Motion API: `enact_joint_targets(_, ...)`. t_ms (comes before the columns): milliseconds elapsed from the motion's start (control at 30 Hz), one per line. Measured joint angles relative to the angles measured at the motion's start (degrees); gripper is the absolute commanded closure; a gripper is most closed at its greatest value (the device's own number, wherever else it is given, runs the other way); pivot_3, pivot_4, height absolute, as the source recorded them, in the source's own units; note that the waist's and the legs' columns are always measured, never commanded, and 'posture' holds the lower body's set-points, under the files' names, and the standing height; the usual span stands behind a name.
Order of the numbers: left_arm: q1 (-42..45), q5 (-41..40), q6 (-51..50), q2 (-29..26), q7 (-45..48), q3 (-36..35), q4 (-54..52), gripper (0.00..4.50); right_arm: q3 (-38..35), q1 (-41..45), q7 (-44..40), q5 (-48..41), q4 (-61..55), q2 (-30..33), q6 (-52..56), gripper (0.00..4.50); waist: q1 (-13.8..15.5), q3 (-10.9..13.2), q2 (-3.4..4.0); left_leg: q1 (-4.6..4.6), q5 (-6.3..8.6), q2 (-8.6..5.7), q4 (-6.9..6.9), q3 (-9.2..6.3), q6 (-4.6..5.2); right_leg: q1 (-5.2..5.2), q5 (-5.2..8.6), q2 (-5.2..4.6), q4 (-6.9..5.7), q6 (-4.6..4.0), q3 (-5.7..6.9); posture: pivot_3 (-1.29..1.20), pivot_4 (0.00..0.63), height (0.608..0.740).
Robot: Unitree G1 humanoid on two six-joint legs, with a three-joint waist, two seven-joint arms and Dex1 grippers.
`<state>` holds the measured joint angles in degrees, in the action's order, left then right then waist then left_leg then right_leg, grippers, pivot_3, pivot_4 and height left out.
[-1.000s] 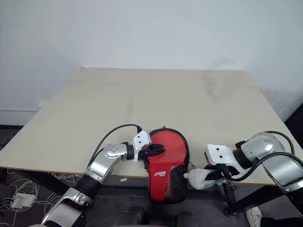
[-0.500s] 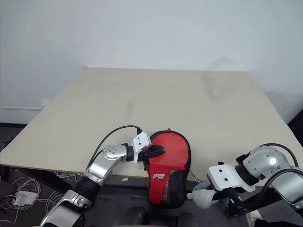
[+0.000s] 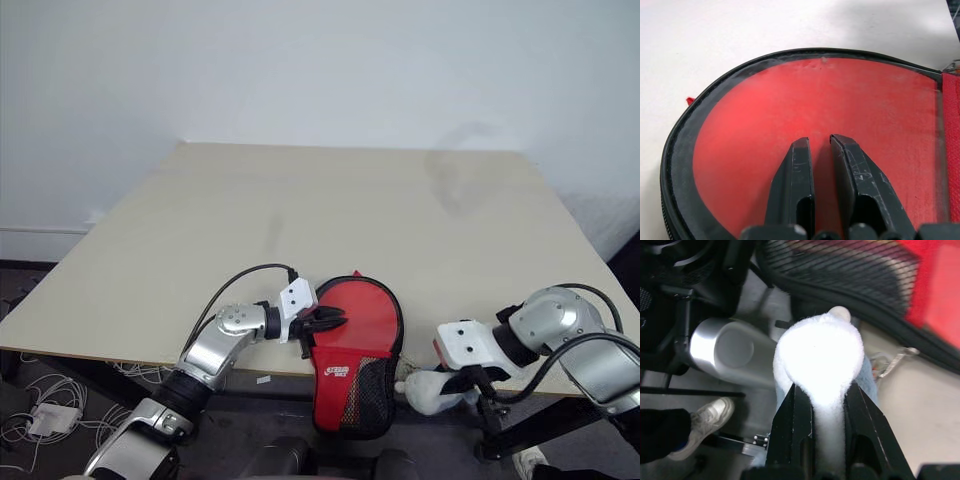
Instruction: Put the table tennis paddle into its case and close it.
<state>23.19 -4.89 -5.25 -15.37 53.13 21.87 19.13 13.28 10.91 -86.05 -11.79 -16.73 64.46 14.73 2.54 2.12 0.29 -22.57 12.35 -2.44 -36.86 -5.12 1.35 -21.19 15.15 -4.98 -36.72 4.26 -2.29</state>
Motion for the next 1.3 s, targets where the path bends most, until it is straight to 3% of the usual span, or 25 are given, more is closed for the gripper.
enact_joint_targets(300, 5.2, -0.9, 2.02, 2.03, 7.49, -1.2, 9.09, 3.92, -0.02, 7.77, 1.6, -1.82, 4.43, -6.33, 6.89, 4.26, 0.28, -0.06, 0.0, -0.05, -0.01, -0.11, -0.07, 0.04, 0.04, 0.01, -0.01, -0.02, 0.0, 0.02, 0.01, 0.0, 0.0, 0.734)
enact_joint_targets(433, 7.19, -0.96, 3.3, 2.6, 10.67, -1.42, 12.5, 3.92, -0.41, 7.28, 0.83, -4.75, 2.34, -6.01, 9.94, 4.26, 0.43, -0.06, -0.01, -0.07, 0.0, -0.09, -0.06, 0.01, 0.1, 0.01, -0.01, -0.02, 0.01, 0.04, 0.02, 0.0, 0.0, 0.734)
enact_joint_targets(733, 9.55, -0.27, 6.49, 4.05, 12.96, -1.46, 17.5, 3.92, -2.97, -6.91, -1.0, -8.39, -9.29, 0.76, 9.64, 4.26, 1.19, -0.1, -0.14, -0.07, 0.13, 0.0, -0.14, 0.07, 0.08, 0.07, 0.06, -0.08, 0.04, 0.11, 0.02, 0.0, 0.0, 0.734)
enact_joint_targets(1300, 9.88, 0.45, 7.18, 4.39, 13.48, -1.45, 18.44, 3.92, -6.15, -23.28, 1.96, -7.65, -17.19, 5.98, 3.94, 4.26, 1.37, -0.18, -0.33, -0.04, 0.26, 0.0, -0.22, 0.05, 0.14, 0.17, 0.14, -0.15, 0.08, 0.2, 0.01, 0.0, 0.0, 0.734)
